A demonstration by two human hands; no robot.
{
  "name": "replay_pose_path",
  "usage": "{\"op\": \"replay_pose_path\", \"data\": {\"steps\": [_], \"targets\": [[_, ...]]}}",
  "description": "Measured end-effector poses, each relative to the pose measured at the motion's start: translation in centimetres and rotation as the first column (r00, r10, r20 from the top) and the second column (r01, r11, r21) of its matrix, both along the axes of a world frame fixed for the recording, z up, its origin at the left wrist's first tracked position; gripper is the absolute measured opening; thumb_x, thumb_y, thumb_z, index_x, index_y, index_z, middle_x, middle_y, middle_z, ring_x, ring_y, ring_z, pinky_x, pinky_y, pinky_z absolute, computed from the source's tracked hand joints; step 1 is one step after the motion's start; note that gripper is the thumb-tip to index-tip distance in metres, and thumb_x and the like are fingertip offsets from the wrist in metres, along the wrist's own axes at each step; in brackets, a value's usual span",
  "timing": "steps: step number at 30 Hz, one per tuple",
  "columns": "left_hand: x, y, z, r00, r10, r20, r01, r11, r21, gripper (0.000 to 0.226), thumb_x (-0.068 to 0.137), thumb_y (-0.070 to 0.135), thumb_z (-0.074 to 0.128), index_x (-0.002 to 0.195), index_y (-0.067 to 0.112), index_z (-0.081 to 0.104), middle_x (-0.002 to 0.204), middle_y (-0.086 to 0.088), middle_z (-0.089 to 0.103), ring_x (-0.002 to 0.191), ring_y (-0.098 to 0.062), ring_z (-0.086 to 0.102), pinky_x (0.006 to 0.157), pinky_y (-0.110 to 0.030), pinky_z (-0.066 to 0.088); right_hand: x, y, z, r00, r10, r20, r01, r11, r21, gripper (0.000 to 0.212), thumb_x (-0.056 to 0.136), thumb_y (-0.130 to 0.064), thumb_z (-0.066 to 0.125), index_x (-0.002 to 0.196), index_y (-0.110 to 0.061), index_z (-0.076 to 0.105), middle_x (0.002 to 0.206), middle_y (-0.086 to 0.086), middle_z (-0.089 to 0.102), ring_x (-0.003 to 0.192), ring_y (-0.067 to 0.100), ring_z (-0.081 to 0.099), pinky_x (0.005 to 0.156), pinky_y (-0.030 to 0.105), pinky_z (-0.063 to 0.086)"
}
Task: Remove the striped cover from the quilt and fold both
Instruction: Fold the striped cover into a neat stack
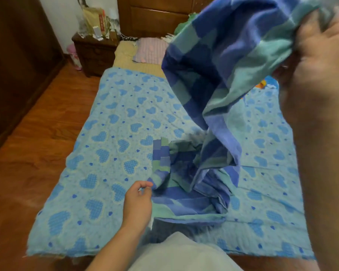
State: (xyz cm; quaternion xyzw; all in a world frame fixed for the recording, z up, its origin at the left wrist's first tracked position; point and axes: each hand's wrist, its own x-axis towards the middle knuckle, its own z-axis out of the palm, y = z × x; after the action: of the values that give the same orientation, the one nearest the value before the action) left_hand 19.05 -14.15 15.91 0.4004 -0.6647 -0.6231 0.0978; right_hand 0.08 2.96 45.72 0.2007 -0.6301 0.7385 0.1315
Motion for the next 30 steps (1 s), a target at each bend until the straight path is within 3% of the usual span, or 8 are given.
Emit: {"op": "replay_pose_path", "data": {"steps": [6, 10, 17, 22, 24, 26, 28, 30], "targets": [[0.9, 0.6, -0.8, 0.996, -0.061, 0.066, 0.061, 0.998, -0.004, 0.022, 0.093, 0.008, 0.059, 0.081, 0.022, 0.07, 0.087, 0.01, 0.07, 0.078, 0.0, 0.061, 0.064, -0.014, 0.04, -2.7, 2.2, -14.2, 0.831, -0.236, 0.505, 0.125, 0.962, 0.244, 0.021, 0.098, -0.007, 0.044, 0.084, -0.017, 0.057, 0.086, 0.016, 0.051, 0.079, 0.026, 0.049, 0.076, 0.043, 0.04], [0.9, 0.2, -1.1, 0.994, -0.063, 0.089, 0.063, 0.998, -0.005, 0.018, 0.095, 0.011, 0.059, 0.085, 0.022, 0.069, 0.089, 0.008, 0.07, 0.082, -0.005, 0.061, 0.065, -0.02, 0.041, -1.7, 10.2, -24.0, 0.695, -0.685, 0.219, 0.06, 0.358, 0.932, 0.024, 0.097, -0.014, 0.047, 0.099, 0.002, 0.065, 0.109, 0.032, 0.062, 0.101, 0.045, 0.059, 0.083, 0.043, 0.042], [0.7, 0.4, -2.0, 0.969, -0.207, 0.138, 0.186, 0.971, 0.149, 0.01, 0.093, 0.02, 0.065, 0.086, 0.022, 0.073, 0.092, 0.014, 0.072, 0.091, -0.003, 0.064, 0.071, -0.021, 0.044, 1.0, 13.4, -28.7, 0.786, -0.587, 0.192, -0.019, 0.287, 0.958, 0.039, 0.097, -0.022, 0.053, 0.061, -0.009, 0.045, 0.059, 0.012, 0.05, 0.066, 0.032, 0.053, 0.055, 0.035, 0.03], [0.6, 0.6, -2.2, 0.941, -0.305, 0.148, 0.281, 0.946, 0.164, 0.016, 0.095, 0.015, 0.062, 0.089, 0.023, 0.075, 0.097, 0.012, 0.073, 0.098, -0.004, 0.064, 0.077, -0.02, 0.044, -1.2, 6.4, -22.0, 0.957, -0.165, 0.24, -0.252, -0.057, 0.966, 0.044, 0.102, -0.033, 0.049, 0.065, -0.011, 0.042, 0.066, 0.008, 0.046, 0.069, 0.026, 0.048, 0.061, 0.034, 0.032], [0.3, 0.6, -2.0, 0.951, -0.281, 0.131, 0.258, 0.952, 0.167, 0.019, 0.094, 0.01, 0.061, 0.087, 0.021, 0.075, 0.098, 0.009, 0.074, 0.1, -0.008, 0.064, 0.081, -0.023, 0.044, -2.2, 2.7, -17.5, 0.974, 0.014, 0.224, -0.216, 0.324, 0.921, 0.039, 0.1, -0.035, 0.052, 0.065, -0.019, 0.046, 0.061, -0.004, 0.048, 0.061, 0.014, 0.048, 0.059, 0.029, 0.037], [0.1, 0.4, -1.6, 0.968, -0.228, 0.103, 0.21, 0.965, 0.158, 0.022, 0.094, 0.008, 0.059, 0.085, 0.02, 0.075, 0.096, 0.008, 0.074, 0.099, -0.009, 0.065, 0.083, -0.025, 0.045, -3.6, 1.0, -13.3, 0.971, -0.067, 0.228, -0.026, 0.924, 0.382, 0.027, 0.098, -0.038, 0.053, 0.075, -0.024, 0.057, 0.067, -0.01, 0.058, 0.062, 0.007, 0.055, 0.061, 0.023, 0.048], [0.0, 0.0, -1.3, 0.983, -0.165, 0.084, 0.152, 0.978, 0.142, 0.024, 0.094, 0.007, 0.058, 0.083, 0.02, 0.075, 0.094, 0.01, 0.074, 0.097, -0.007, 0.064, 0.083, -0.024, 0.045, -6.2, 1.9, -11.9, 0.917, -0.121, 0.38, 0.215, 0.952, -0.216, 0.023, 0.1, -0.034, 0.051, 0.1, -0.015, 0.063, 0.095, 0.004, 0.07, 0.086, 0.02, 0.069, 0.081, 0.036, 0.058], [0.1, -0.2, -1.1, 0.989, -0.129, 0.071, 0.119, 0.983, 0.139, 0.025, 0.094, 0.006, 0.058, 0.082, 0.02, 0.075, 0.092, 0.01, 0.074, 0.096, -0.005, 0.065, 0.082, -0.023, 0.046, -7.4, 3.5, -13.5, 0.784, -0.289, 0.55, 0.44, 0.883, -0.163, 0.028, 0.102, -0.028, 0.048, 0.118, -0.008, 0.061, 0.119, 0.011, 0.068, 0.107, 0.025, 0.067, 0.094, 0.045, 0.055]]}}
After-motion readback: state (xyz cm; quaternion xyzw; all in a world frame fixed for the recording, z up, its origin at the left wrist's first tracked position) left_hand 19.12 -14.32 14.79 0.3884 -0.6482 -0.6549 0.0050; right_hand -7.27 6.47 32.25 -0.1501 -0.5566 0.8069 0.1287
